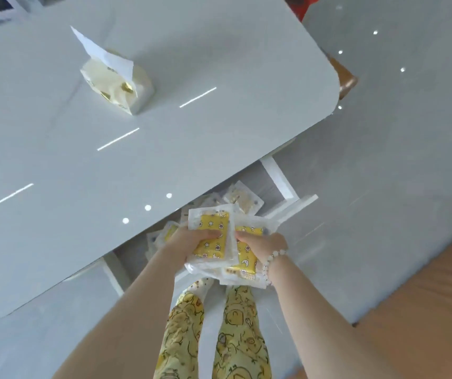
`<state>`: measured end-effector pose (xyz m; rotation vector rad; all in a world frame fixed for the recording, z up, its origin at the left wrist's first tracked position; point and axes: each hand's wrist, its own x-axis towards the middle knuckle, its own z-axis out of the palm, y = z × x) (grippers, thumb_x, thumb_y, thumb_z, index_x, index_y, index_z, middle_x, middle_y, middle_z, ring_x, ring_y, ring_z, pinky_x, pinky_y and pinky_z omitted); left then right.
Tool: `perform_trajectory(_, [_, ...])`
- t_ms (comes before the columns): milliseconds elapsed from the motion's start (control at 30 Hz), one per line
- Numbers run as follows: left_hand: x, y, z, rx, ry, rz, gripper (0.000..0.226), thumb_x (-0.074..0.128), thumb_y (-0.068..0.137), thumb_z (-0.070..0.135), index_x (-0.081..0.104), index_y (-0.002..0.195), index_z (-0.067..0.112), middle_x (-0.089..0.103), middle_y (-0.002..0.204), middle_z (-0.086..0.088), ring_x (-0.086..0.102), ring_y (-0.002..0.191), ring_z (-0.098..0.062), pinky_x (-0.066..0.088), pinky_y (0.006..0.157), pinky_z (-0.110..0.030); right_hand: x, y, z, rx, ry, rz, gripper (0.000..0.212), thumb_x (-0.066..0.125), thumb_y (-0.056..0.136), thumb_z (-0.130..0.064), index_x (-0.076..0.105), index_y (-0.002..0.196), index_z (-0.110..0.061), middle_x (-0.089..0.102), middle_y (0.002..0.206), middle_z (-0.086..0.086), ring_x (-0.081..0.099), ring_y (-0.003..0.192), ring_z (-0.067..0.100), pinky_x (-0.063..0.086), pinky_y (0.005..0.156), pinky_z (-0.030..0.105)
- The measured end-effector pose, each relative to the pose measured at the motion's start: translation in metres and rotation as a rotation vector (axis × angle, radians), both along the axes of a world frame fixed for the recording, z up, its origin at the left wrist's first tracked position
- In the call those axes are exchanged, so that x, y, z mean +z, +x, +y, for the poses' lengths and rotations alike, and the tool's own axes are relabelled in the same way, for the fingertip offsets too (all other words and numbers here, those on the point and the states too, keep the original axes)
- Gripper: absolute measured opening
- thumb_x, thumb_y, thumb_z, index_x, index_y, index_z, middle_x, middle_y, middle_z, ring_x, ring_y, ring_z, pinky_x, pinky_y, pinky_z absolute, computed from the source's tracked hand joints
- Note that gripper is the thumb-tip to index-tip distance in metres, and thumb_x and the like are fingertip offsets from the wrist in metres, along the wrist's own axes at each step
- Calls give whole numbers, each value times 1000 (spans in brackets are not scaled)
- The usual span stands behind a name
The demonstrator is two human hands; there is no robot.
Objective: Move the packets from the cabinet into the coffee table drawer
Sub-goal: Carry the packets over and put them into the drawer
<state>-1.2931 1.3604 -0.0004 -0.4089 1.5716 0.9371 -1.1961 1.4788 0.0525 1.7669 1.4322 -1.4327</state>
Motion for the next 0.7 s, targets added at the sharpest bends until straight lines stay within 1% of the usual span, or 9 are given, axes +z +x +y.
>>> perform_trajectory(67, [-28, 4, 1, 98, -38, 22, 20, 76, 77, 11, 60, 88, 12, 66, 80, -7, 66, 69, -23, 57, 71, -39, -35, -8, 8, 90, -1, -11, 76, 71, 79, -44, 43, 138, -5, 60, 79, 0, 55, 65, 13, 52, 71, 30])
perform_trajectory(133, [-56, 7, 4, 184, -57, 38, 24, 77, 76, 10, 57, 90, 12, 65, 79, -5, 66, 71, -23, 57, 74, -41, -69, -17, 14, 152, 1, -19, 75, 70, 80, -44, 43, 139, -7, 64, 105, 4, 56, 73, 16, 52, 80, 31])
perform_trajectory(200, [-89, 10, 6, 248, -73, 42, 41, 81, 73, 14, 59, 107, 9, 70, 86, -6, 69, 75, -21, 59, 66, -35, -104, -24, 19, 193, 11, -48, 74, 70, 80, -42, 43, 139, -9, 57, 128, 6, 60, 90, 20, 51, 81, 30])
perform_trajectory(267, [-121, 10, 10, 288, -103, 54, 36, 81, 73, 19, 60, 101, 10, 69, 82, -3, 67, 67, -15, 53, 54, -24, -135, -33, 25, 231, 8, -60, 71, 71, 79, -39, 44, 137, -8, 55, 131, 6, 61, 91, 20, 51, 75, 29])
perform_trajectory(367, [-158, 4, 21, 354, -130, 54, 24, 77, 78, 24, 54, 74, 17, 60, 71, 3, 58, 66, -13, 47, 62, -22, -177, -55, 40, 378, 42, -39, 70, 70, 79, -40, 43, 136, -8, 58, 124, 7, 58, 83, 17, 46, 63, 23])
perform_trajectory(467, [-195, -2, 34, 403, -132, 93, 36, 75, 80, 25, 41, 69, 21, 51, 71, 6, 48, 64, -8, 42, 66, -25, -215, -73, 53, 540, 72, -27, 42, 66, 82, -37, 51, 116, -18, 59, 83, 5, 56, 62, 16, 43, 46, 18])
perform_trajectory(533, [-217, -4, 43, 405, -150, 106, 30, 75, 80, 27, 46, 74, 19, 50, 71, 7, 46, 61, -5, 42, 54, -18, -239, -79, 57, 600, 94, -41, 22, 63, 82, -28, 48, 94, -17, 50, 66, 3, 50, 55, 15, 42, 51, 21])
perform_trajectory(600, [-235, -5, 46, 367, -185, 157, 29, 76, 79, 30, 52, 90, 17, 53, 73, 7, 48, 61, -4, 40, 47, -16, -262, -83, 56, 640, 106, -47, 21, 61, 81, -20, 43, 74, -13, 45, 64, 2, 49, 57, 17, 40, 55, 24])
perform_trajectory(700, [-263, -5, 48, 346, -261, 217, 44, 78, 74, 35, 59, 106, 12, 64, 96, -1, 61, 81, -16, 54, 72, -29, -291, -86, 51, 703, 138, -77, 27, 61, 81, -13, 38, 67, -11, 43, 66, 2, 47, 57, 15, 37, 50, 21])
